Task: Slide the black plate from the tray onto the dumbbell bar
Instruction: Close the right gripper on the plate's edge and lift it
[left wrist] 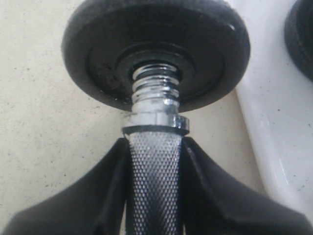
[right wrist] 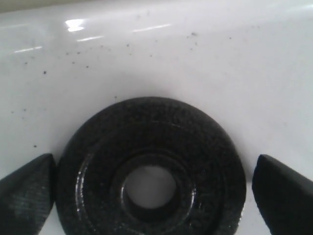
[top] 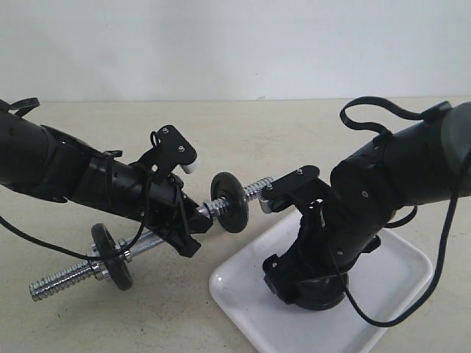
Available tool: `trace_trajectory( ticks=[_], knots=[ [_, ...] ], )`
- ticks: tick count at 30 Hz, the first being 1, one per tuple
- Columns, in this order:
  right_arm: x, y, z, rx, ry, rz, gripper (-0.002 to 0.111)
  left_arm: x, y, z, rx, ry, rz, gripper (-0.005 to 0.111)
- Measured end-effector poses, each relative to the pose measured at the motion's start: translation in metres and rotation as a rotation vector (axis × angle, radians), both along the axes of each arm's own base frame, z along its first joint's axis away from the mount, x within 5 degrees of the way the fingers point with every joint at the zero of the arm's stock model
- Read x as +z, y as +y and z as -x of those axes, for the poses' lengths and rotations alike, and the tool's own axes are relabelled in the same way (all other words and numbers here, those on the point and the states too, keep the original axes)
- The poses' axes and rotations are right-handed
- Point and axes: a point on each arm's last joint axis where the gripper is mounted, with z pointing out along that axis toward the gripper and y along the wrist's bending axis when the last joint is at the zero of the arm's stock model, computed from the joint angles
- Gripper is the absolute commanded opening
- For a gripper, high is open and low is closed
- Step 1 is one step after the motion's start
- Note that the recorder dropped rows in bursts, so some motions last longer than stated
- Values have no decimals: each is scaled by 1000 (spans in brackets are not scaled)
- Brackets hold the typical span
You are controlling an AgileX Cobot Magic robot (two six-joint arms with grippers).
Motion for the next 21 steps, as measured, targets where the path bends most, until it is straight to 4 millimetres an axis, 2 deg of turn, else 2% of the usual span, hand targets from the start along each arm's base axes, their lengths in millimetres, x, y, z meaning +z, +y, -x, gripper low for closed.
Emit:
trace_trajectory(
  ticks=[16,18,21],
  knots=[
    [0,-2,3,-12,43,26,104,0,0,0,0,0,0,4],
    [0,-2,3,-16,42,24,98,0,0,0,0,0,0,4],
    [0,-2,3,-22,41,22,75,0,0,0,0,0,0,4]
  ],
)
